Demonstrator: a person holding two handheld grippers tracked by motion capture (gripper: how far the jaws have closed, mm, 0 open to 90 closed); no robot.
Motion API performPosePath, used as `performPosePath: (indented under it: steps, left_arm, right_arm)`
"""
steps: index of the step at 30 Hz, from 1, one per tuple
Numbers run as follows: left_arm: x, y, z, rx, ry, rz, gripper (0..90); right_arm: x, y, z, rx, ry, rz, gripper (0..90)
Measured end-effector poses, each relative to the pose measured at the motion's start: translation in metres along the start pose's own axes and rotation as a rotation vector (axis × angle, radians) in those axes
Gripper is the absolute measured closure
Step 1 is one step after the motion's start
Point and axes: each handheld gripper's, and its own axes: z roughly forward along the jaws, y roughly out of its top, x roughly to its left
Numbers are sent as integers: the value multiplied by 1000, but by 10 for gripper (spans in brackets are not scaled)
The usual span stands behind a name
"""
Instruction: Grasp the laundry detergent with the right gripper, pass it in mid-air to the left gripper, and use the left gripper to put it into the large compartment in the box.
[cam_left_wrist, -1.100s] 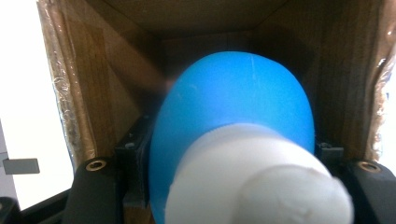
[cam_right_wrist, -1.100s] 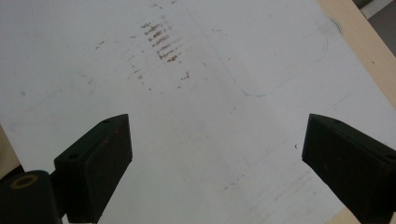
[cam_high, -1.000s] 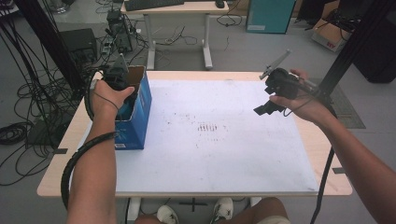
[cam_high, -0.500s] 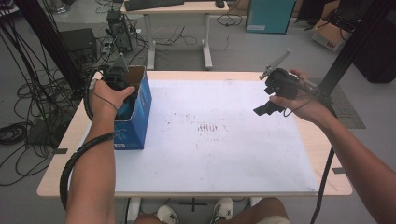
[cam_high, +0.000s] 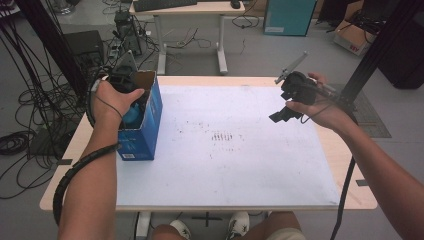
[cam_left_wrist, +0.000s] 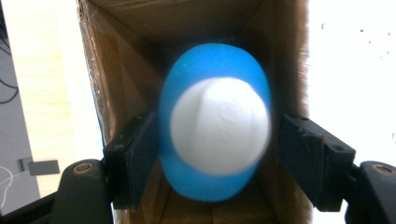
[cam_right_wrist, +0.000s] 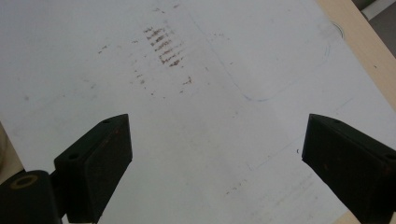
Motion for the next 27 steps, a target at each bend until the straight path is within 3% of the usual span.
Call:
performPosePath:
  steps: [8, 11, 17, 23, 27]
  left_arm:
    - [-8, -6, -28, -25, 47, 24, 274]
    - [-11, -9, -40, -34, 86, 38, 263]
    - [-22, -11, -62, -66, 108, 53, 224]
    - [-55, -11, -70, -91, 105, 124, 187]
    - [-86, -11, -68, -117, 40, 203, 153]
  right_arm:
    - [-4, -5, 3, 9, 0, 22, 85]
    - [-6, -7, 4, 13, -2, 37, 84]
    - [-11, -9, 8, 28, -7, 58, 81]
    - [-23, -7, 14, 48, -7, 78, 81]
    - [-31, -4, 16, 47, -19, 92, 81]
